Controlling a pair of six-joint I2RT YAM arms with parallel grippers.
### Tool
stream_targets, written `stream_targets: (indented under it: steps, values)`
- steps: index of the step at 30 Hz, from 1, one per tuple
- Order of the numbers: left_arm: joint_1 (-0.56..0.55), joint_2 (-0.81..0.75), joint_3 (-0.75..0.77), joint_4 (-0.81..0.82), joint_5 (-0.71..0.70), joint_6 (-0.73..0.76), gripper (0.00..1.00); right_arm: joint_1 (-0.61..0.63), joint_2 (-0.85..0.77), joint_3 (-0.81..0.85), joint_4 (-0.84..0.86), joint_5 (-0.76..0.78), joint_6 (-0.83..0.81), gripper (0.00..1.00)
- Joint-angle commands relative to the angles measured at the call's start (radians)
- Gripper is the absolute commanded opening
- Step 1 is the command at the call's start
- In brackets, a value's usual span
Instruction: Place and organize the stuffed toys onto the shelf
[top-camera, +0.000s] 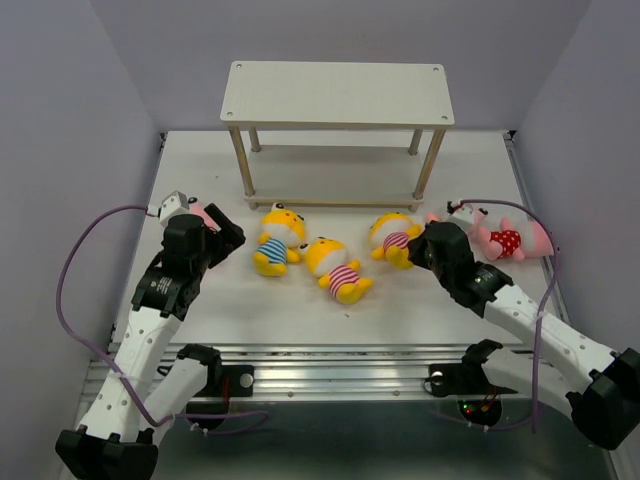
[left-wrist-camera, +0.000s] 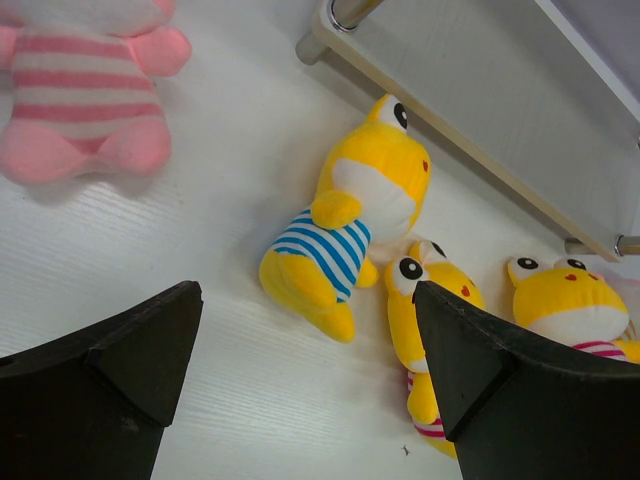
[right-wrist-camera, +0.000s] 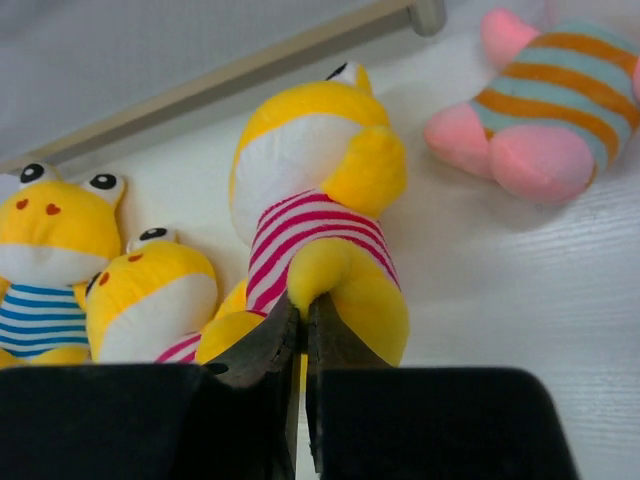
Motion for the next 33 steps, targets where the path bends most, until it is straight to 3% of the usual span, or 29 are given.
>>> stream_targets:
  steps: [1,11,17,24,33]
  values:
    - [0.001,-0.014,-0.006,0.011,-0.012,0.014,0.99,-0.005,-0.007,0.081,0.106,0.028,-0.072,0.01]
    - [0.002,-0.014,-0.006,0.014,-0.006,0.019,0.99,-0.005,0.065,0.198,0.238,0.05,-0.161,0.01]
    - [0.001,-0.016,-0.008,0.016,-0.003,0.02,0.99,-0.005,0.119,0.233,0.323,0.151,-0.173,0.01]
    - [0.001,-0.014,-0.009,0.016,0.0,0.022,0.99,-0.014,0.205,0.229,0.484,0.225,-0.106,0.01]
    - [0.001,-0.014,-0.014,0.017,0.003,0.022,0.99,-0.059,0.45,0.243,0.745,0.261,-0.007,0.01]
